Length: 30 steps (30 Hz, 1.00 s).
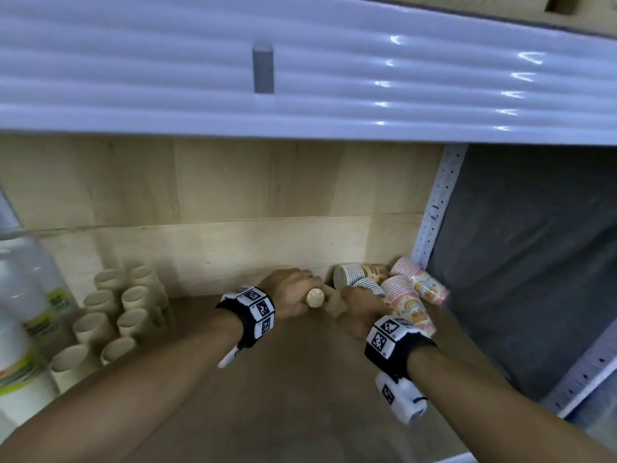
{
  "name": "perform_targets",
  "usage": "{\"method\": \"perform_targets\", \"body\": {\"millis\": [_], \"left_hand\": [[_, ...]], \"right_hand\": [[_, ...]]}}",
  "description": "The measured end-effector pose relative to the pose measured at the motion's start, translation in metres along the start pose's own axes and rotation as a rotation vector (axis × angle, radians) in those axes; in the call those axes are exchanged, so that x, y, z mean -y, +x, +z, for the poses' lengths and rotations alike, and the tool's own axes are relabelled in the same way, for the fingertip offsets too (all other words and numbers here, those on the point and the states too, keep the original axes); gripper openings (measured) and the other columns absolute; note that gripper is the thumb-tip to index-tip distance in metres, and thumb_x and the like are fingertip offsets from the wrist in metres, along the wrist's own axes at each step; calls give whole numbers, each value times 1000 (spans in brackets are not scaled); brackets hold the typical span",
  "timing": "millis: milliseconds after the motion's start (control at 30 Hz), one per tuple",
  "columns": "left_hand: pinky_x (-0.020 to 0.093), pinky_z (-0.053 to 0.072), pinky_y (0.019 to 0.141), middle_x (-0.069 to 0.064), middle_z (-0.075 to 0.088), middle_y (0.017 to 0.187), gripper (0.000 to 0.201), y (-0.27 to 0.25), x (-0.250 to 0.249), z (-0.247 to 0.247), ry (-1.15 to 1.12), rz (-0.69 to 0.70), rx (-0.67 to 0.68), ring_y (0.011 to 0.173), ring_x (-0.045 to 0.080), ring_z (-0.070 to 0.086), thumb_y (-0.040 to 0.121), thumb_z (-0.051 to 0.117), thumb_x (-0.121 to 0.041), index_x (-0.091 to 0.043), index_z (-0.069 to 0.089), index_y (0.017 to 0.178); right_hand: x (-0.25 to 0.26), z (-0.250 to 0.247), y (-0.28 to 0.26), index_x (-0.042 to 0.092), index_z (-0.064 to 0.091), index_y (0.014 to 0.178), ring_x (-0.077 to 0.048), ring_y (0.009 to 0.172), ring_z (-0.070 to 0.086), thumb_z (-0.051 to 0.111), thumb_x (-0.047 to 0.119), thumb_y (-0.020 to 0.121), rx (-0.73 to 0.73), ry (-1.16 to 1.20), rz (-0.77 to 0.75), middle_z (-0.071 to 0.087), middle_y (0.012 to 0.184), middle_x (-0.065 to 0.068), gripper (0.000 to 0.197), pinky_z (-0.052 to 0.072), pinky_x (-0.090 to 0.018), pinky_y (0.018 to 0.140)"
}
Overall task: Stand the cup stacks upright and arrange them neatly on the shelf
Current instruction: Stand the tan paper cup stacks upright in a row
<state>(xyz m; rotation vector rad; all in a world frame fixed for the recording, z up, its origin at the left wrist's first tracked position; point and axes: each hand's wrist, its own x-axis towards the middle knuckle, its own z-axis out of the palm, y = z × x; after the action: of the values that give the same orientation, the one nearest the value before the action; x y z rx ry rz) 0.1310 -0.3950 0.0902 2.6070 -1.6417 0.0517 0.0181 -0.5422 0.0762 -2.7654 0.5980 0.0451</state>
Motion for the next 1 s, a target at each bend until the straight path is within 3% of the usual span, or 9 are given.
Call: {"method": "perform_targets", "body": {"millis": [100, 200, 300, 467, 567, 667, 900, 1000], "left_hand": [[30, 48, 72, -6, 63, 101, 25, -11, 5, -13, -76, -96, -51, 90, 21, 61, 80, 64, -36, -31, 55, 102], [30, 52, 70, -4, 66, 97, 29, -26, 8, -29, -217, -215, -56, 84, 21, 61, 76, 69, -35, -31, 58, 102], [34, 55, 74, -3, 66, 95, 24, -38, 10, -39, -310, -263, -63, 87, 21, 63, 76, 69, -34, -30, 61, 98], [28, 52, 65, -5, 64, 91, 26, -61, 16, -46, -396, -378, -74, 83, 16, 61, 72, 73, -37, -29, 60, 93], [28, 48, 63, -4, 64, 92, 31, -73, 20, -48, -408, -418, -37, 85, 17, 61, 71, 73, -40, -28, 60, 96], [27, 43, 60, -7, 62, 89, 30, -83, 22, -47, -402, -449, -22, 84, 15, 60, 69, 73, -43, -30, 59, 91], [33, 54, 71, -3, 65, 92, 33, -96, 18, -41, -378, -475, -3, 84, 17, 62, 72, 72, -41, -23, 62, 97], [35, 55, 76, -1, 65, 96, 37, -97, 16, -39, -382, -487, -25, 88, 19, 62, 75, 72, -39, -21, 61, 105]], "right_hand": [[13, -14, -4, 9, 60, 121, -32, 115, 59, 60, 24, 92, -44, -50, -22, 62, 121, -14, 33, 36, -26, 77], [31, -25, -7, 11, 63, 100, -30, 114, 60, 60, 18, 89, -77, -65, -71, 61, 111, -9, 14, 40, -28, 78], [47, -33, -11, 9, 61, 114, -29, 112, 59, 59, 14, 85, -93, -43, -123, 62, 119, -9, 30, 46, -31, 87], [77, -41, -20, 14, 59, 121, -29, 109, 60, 61, 26, 82, -63, -29, -177, 62, 121, -7, 41, 52, -41, 92], [87, -41, -21, 15, 60, 120, -26, 110, 59, 62, 24, 82, -66, -55, -225, 60, 123, -6, 39, 51, -37, 92], [96, -40, -22, 12, 62, 120, -25, 110, 58, 61, 18, 85, -18, -51, -262, 59, 121, -6, 36, 49, -29, 83], [105, -22, -17, 19, 62, 124, -24, 110, 60, 64, 24, 84, 23, -16, -270, 60, 123, -3, 40, 48, -28, 82], [106, -21, -16, 19, 62, 117, -24, 101, 61, 62, 22, 81, 11, -11, -263, 63, 114, -3, 36, 46, -27, 75]]}}
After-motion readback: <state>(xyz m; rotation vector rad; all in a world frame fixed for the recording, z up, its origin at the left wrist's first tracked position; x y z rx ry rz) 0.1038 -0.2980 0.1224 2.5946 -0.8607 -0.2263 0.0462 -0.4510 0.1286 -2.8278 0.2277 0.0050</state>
